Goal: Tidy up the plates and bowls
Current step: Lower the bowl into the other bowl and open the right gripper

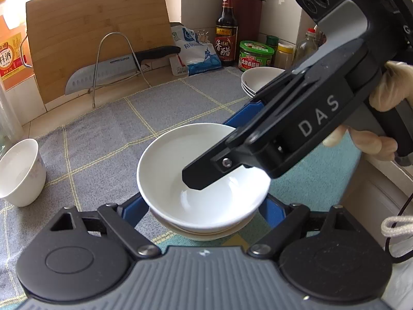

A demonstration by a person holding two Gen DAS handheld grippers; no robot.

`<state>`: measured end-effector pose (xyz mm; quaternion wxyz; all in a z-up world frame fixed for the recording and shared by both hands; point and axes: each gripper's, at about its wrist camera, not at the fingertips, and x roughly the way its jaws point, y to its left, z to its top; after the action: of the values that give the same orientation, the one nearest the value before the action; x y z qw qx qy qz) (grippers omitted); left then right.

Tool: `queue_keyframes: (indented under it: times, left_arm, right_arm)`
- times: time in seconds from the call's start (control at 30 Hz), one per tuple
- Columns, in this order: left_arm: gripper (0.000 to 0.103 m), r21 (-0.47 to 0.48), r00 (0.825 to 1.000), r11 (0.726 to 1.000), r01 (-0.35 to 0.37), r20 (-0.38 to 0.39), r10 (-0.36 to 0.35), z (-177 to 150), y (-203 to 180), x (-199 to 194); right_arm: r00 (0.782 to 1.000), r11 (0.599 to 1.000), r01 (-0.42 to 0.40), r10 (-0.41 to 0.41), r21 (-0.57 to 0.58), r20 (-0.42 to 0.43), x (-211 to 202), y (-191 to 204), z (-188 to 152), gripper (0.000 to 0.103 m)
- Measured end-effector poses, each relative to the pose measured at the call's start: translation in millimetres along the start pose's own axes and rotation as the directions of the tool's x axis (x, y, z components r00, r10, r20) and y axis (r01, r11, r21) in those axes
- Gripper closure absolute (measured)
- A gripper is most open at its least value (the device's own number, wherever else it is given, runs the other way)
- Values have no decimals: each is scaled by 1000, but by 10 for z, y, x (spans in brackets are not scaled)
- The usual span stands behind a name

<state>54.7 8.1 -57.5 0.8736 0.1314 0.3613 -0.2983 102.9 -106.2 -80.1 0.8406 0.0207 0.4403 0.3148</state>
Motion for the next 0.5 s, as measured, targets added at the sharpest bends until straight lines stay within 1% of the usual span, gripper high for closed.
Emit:
queue_keyframes:
  times: [0.33, 0.4, 0.47, 0.5]
  left_arm:
    - [12, 18, 1000, 1000, -12, -3, 12, -12, -17, 18]
    - [11, 21, 1000, 1000, -13, -4, 13, -12, -15, 27]
    - [10, 8, 1000, 1000, -7, -5, 7, -15, 11, 30]
    - [10, 0, 1000, 1000, -4, -5, 4, -17, 25, 30]
  right_arm:
    - [1000, 1000, 0, 0, -10, 5, 21, 13, -15, 18]
    - [1000, 1000, -5, 5, -5, 11, 18, 11, -25, 11]
    - [1000, 1000, 7, -7, -9, 26, 1, 21, -34, 1]
    - [999, 1000, 5, -5, -15, 38, -23, 28, -41, 0]
